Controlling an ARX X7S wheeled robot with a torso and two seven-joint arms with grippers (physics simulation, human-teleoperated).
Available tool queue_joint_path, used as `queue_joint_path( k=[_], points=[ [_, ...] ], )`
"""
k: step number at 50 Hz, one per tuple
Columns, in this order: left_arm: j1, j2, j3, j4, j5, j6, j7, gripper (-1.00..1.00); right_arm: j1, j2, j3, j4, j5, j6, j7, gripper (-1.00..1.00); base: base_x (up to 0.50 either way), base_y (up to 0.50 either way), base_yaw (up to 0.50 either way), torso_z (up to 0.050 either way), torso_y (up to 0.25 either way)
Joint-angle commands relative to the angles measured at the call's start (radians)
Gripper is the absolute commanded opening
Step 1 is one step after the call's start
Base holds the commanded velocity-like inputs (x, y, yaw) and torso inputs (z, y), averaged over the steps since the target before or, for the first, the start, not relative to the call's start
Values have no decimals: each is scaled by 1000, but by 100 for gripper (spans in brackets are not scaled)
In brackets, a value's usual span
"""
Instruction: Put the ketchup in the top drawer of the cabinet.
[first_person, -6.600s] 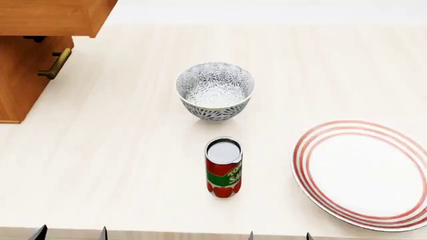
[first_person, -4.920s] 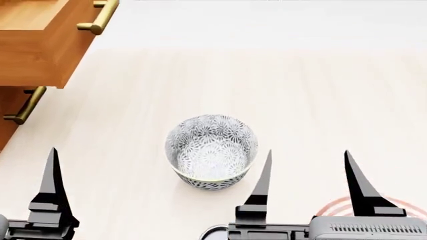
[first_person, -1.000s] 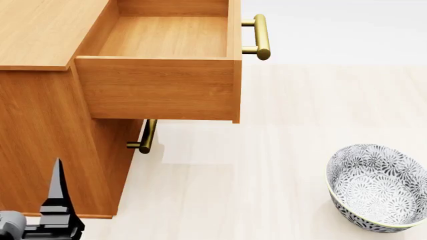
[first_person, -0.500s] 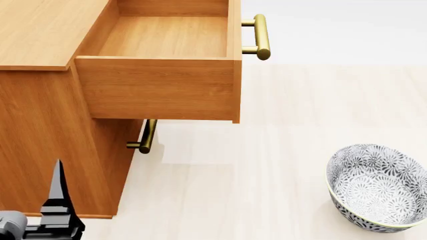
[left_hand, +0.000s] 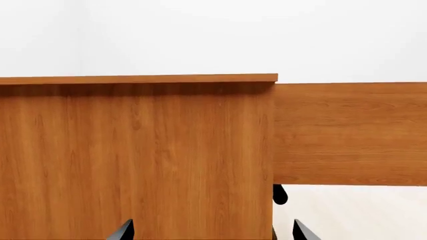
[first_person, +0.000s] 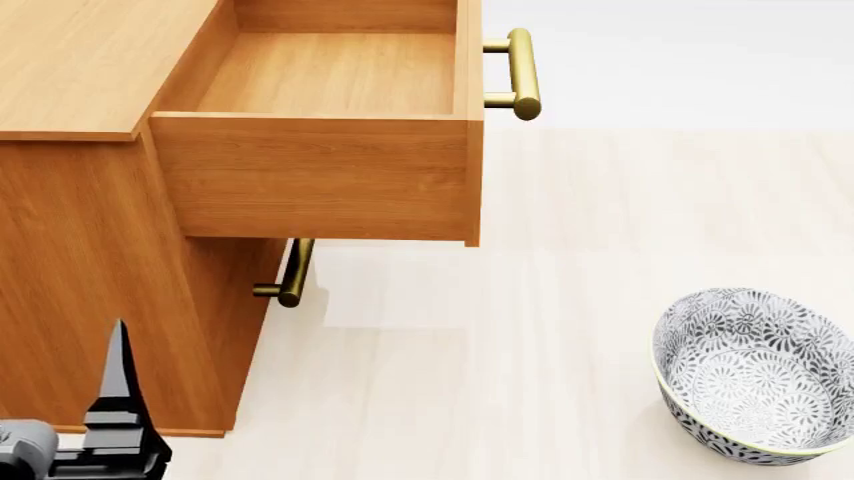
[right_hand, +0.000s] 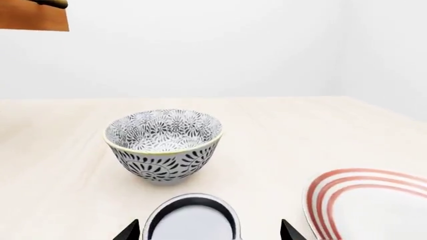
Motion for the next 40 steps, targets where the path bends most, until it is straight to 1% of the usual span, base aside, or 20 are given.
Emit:
queue_joint_path(
  k=[1,40],
  points=[
    [-6,-2,3,-11,-4,0,-3,100,33,-4,-33,30,-14,-15,-11,100,0,0,0,0,0],
    [-7,-10,10,-35,-14,22,-11,100,120,4,-78,151,-54,-19,10,100,0,0,0,0,0]
  ],
)
